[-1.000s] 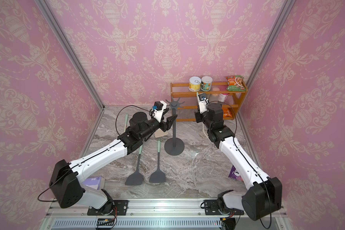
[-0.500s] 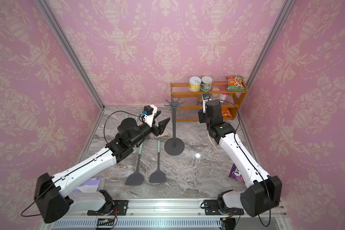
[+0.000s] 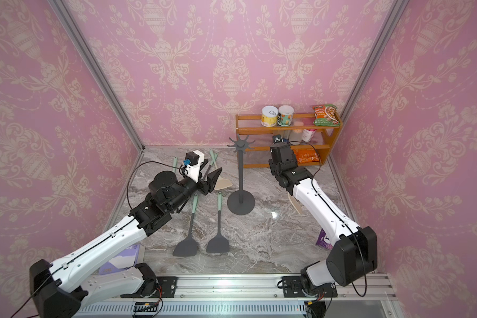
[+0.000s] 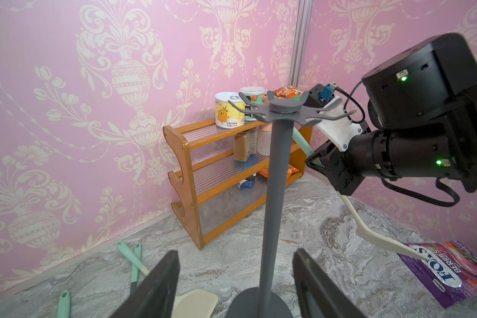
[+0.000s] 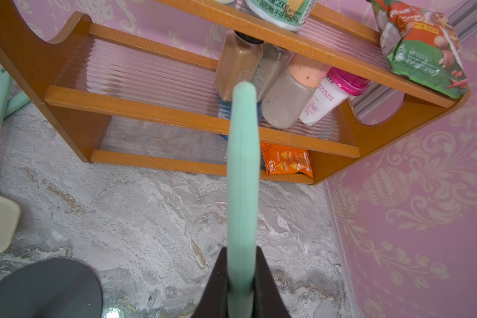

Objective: Take the spatula off the kitchen utensil rack
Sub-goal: Place the spatula at the center of the board.

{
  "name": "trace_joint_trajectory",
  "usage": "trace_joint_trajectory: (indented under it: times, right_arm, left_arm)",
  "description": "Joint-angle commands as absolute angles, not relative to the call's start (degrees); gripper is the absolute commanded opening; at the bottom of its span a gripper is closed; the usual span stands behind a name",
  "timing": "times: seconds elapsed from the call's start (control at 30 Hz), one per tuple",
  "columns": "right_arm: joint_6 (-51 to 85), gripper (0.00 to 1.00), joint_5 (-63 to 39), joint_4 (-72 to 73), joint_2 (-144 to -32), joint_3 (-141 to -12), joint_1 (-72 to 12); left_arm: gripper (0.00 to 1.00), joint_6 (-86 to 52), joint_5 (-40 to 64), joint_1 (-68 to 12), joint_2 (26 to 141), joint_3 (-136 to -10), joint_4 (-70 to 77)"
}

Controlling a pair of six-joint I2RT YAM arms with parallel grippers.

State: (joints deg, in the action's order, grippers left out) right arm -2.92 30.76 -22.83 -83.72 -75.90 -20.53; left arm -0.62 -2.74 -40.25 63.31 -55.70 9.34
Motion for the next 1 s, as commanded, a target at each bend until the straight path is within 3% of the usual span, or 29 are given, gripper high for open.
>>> trace_joint_trajectory:
  times: [0.0, 0.27, 0.4, 0.63, 0.7, 0.97]
  right_arm:
    - [-2.11, 0.00, 33.81, -23.76, -85.11, -77.16, -20.60]
    - [-1.23, 0.00, 33.01, -24.03, -89.35, -76.90, -20.63]
    - [-1.48, 0.00, 34.18, -24.99, -92.63, -77.08, -20.65]
    - [-1.49, 0.00, 36.70, -26.63, -97.83, -77.24, -20.63]
    - [-1.32, 0.00, 37.49, -28.30, -99.78, -78.21, -20.65]
    - [0.25, 0.00, 40.82, -36.92, -108.78, -83.80, -20.55]
  left_arm:
    - [0.68, 1.47, -5.22, -40.04, 61.09, -55.15, 5.44]
    - [0.70, 3.94, -8.51, -40.08, 57.83, -54.17, 1.14]
    - [0.82, 5.15, -13.07, -39.98, 55.77, -52.87, -0.79]
    - [0.84, 5.69, -16.90, -39.60, 53.96, -51.30, -2.87]
    - [0.95, 5.57, -17.71, -39.46, 53.56, -50.74, -2.83]
    - [0.96, 4.64, -18.28, -37.23, 50.82, -48.62, -3.56]
